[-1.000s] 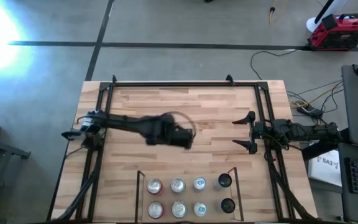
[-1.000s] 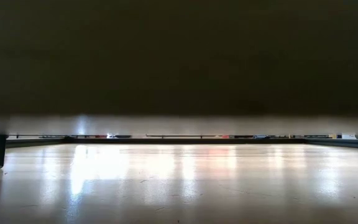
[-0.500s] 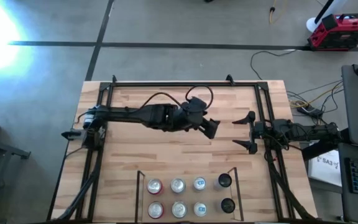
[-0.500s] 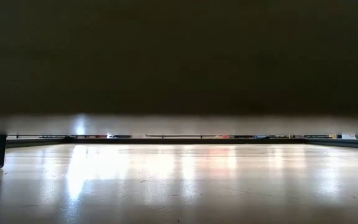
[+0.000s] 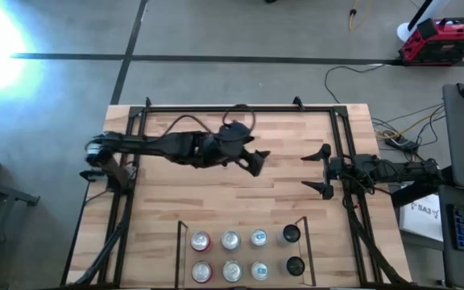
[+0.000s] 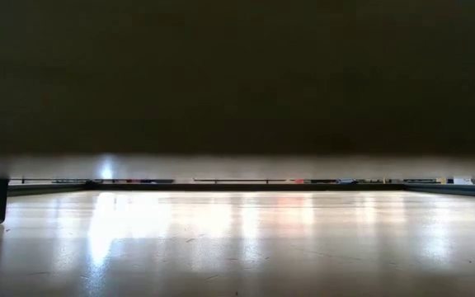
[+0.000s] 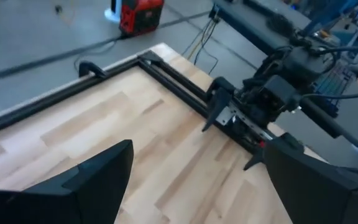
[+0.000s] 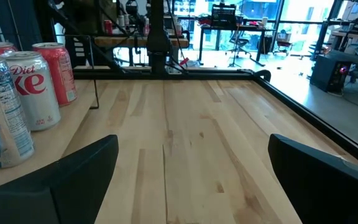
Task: Place canned beverage on shelf
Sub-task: Return to Home Position
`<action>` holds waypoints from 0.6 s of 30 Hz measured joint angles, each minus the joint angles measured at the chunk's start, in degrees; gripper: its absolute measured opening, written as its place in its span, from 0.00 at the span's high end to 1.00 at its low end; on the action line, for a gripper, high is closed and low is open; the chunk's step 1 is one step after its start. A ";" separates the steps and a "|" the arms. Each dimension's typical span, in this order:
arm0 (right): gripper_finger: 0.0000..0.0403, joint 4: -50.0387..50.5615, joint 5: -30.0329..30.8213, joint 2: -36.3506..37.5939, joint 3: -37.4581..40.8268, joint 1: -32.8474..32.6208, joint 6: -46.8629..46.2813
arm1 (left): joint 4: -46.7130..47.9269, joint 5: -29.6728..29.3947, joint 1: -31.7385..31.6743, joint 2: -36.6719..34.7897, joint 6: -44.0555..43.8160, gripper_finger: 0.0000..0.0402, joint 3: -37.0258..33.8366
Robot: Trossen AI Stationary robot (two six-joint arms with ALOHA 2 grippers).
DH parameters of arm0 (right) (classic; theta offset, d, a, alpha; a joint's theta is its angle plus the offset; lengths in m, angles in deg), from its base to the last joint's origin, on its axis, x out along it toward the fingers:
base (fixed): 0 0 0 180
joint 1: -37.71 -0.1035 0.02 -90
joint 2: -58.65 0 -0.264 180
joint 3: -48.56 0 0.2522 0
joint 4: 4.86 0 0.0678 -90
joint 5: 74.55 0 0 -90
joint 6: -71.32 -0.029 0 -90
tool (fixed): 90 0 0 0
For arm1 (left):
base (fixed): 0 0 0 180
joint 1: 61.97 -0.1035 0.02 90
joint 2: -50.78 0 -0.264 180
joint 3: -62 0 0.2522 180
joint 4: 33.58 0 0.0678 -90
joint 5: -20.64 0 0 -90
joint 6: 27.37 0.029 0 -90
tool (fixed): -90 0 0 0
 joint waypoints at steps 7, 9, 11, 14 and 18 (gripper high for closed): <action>0.01 0.00 0.00 0.00 -0.01 0.01 -0.01 | -32.76 -0.50 0.22 -21.28 6.94 0.14 -36.66; 0.01 0.00 0.01 0.00 -0.02 0.02 0.00 | -41.17 -0.47 0.22 -27.19 7.60 0.14 -47.88; 0.01 0.00 0.00 0.00 0.00 0.01 -0.01 | -47.15 -0.47 0.30 -33.07 7.03 0.14 -58.03; 0.01 0.00 0.01 0.00 0.00 0.02 0.01 | -52.65 -0.47 0.48 -42.26 3.70 0.14 -70.27; 0.01 0.00 0.01 0.00 -0.01 0.01 -0.01 | -52.86 -0.46 0.50 -53.27 2.43 0.15 -81.27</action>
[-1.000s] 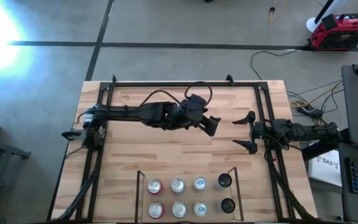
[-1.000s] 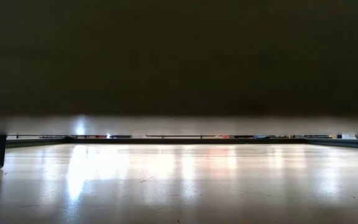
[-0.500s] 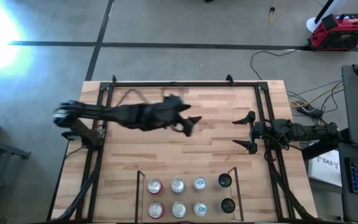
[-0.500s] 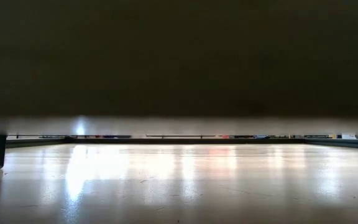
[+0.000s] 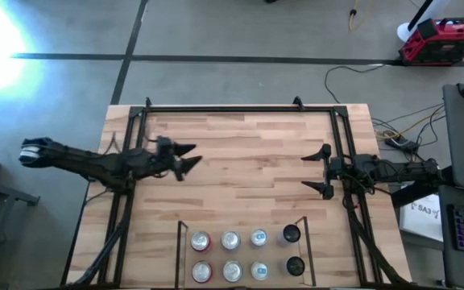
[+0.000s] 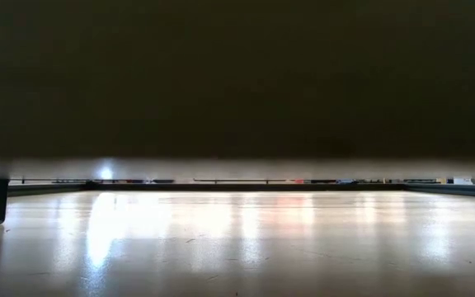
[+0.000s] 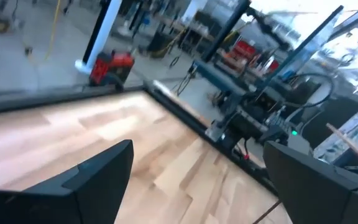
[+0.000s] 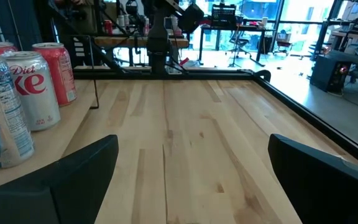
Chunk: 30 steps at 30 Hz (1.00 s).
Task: Place canned beverage on shelf
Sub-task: Return to Home Position
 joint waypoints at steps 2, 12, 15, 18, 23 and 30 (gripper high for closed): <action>0.01 0.00 0.00 0.00 0.01 0.01 0.00 | -0.31 0.01 0.00 -5.76 2.54 0.15 -3.53; 0.01 -0.01 -0.01 0.00 0.00 -0.01 0.01 | 4.59 -0.72 0.00 -29.33 12.79 0.15 -15.79; 0.01 0.00 0.00 0.00 -0.01 0.01 0.00 | 4.94 -1.58 -0.01 -34.51 13.63 0.15 -19.45; 0.01 0.00 0.00 0.00 -0.01 -0.01 0.00 | 5.25 -1.84 -0.02 -39.39 16.01 0.15 -23.34; 0.01 -0.01 -0.02 0.00 0.01 -0.01 0.00 | 18.03 -2.94 -0.07 -47.19 17.25 0.15 -23.29; 0.01 0.15 -0.04 0.04 0.01 -0.01 0.00 | 15.84 -4.10 -0.07 -49.17 37.72 0.15 -23.38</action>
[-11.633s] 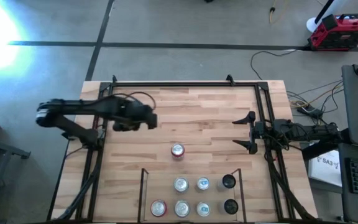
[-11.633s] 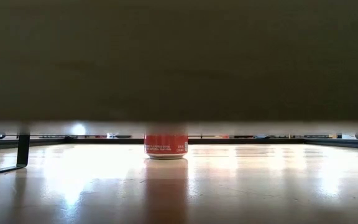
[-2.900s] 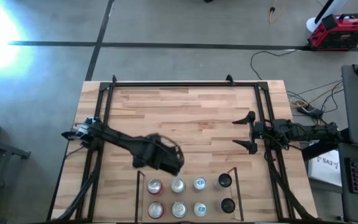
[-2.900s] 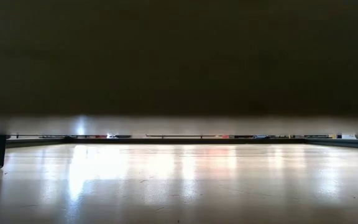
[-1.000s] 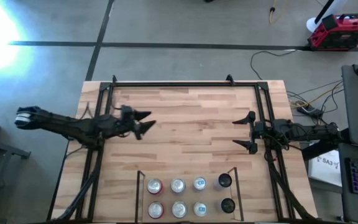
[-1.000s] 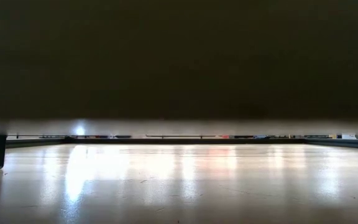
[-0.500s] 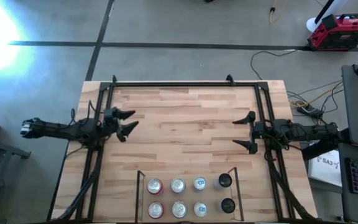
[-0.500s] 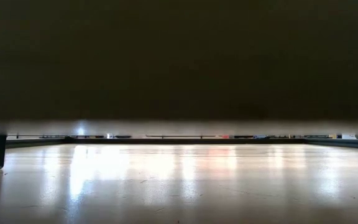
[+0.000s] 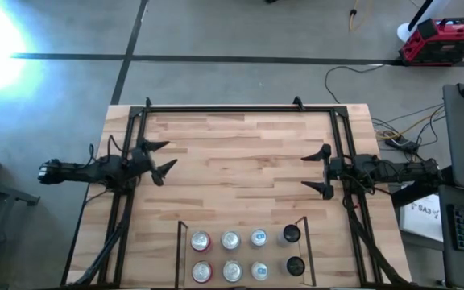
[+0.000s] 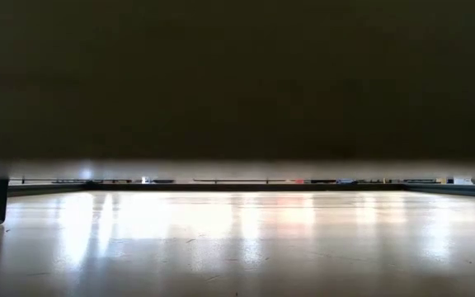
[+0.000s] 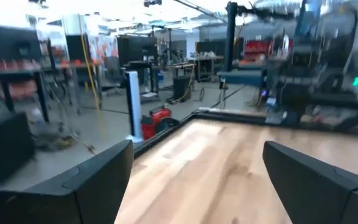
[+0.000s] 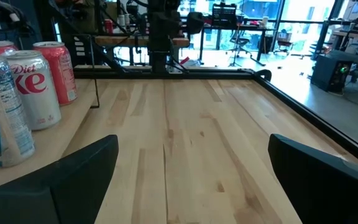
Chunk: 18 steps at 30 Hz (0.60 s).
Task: Place canned beverage on shelf
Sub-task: Return to Home Position
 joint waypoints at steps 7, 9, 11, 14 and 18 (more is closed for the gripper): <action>0.01 0.20 0.04 -0.07 0.00 0.00 0.00 | 0.54 0.02 0.00 0.24 4.23 0.15 -0.04; 0.01 0.22 0.04 -0.04 0.00 0.00 0.00 | 0.45 0.02 0.00 0.23 3.79 0.15 -0.04; 0.01 0.22 0.02 -0.06 -0.02 0.00 0.00 | 0.49 0.04 0.00 0.40 3.54 0.15 -0.04; 0.01 0.22 0.04 -0.04 -0.01 0.00 0.00 | 0.35 0.02 0.00 0.52 3.53 0.15 -0.04; 0.01 0.22 0.04 -0.04 -0.01 0.00 0.02 | 0.40 0.04 0.00 0.57 3.52 0.15 -0.04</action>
